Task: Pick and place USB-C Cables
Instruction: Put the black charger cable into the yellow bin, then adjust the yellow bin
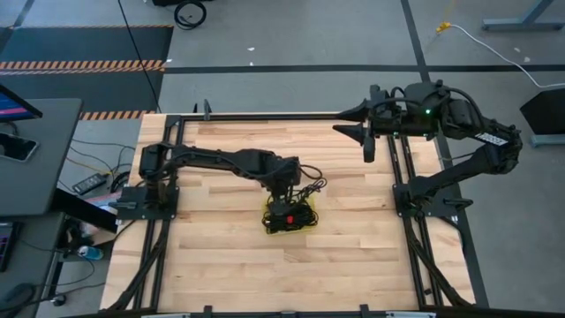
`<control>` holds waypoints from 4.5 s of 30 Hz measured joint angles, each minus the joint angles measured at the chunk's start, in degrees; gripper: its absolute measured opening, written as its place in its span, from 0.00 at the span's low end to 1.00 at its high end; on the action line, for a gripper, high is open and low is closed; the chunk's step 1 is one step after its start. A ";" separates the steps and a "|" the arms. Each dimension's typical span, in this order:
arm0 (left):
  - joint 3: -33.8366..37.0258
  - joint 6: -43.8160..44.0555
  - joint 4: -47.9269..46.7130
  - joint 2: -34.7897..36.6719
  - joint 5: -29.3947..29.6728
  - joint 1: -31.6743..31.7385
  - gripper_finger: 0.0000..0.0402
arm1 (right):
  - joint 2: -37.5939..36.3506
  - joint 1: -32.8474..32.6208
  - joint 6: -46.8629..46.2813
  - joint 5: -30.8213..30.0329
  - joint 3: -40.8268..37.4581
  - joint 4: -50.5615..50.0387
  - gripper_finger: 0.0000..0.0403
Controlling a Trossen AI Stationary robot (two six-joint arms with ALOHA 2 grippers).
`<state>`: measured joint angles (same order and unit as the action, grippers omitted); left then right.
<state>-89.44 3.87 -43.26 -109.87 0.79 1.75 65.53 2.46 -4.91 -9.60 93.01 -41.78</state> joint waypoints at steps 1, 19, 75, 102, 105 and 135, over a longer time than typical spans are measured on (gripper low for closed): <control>-1.39 -0.02 -1.30 0.20 -0.30 -0.15 0.03 | 0.01 0.00 0.00 -0.12 0.00 -0.31 0.37; 0.18 -0.02 -3.93 0.14 -0.56 -9.01 0.03 | -0.01 0.09 0.42 -1.24 0.00 -2.50 0.37; 1.28 0.15 -0.79 0.14 1.31 -0.06 0.37 | 0.03 0.02 0.13 -0.79 0.00 -2.55 0.37; 8.15 1.47 3.36 -0.08 4.06 -0.81 0.36 | 0.05 0.02 0.17 -0.75 0.00 -2.93 0.37; 8.15 1.48 3.28 -0.08 4.01 -0.31 0.32 | 0.05 0.03 0.17 -0.76 0.00 -2.93 0.37; 8.17 -3.89 6.76 -0.08 7.22 6.90 0.01 | 0.08 0.03 0.17 -0.75 0.00 -2.95 0.37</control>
<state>-81.28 -0.02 -36.50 -109.95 8.01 8.66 65.60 2.48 -4.74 -10.35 93.01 -44.73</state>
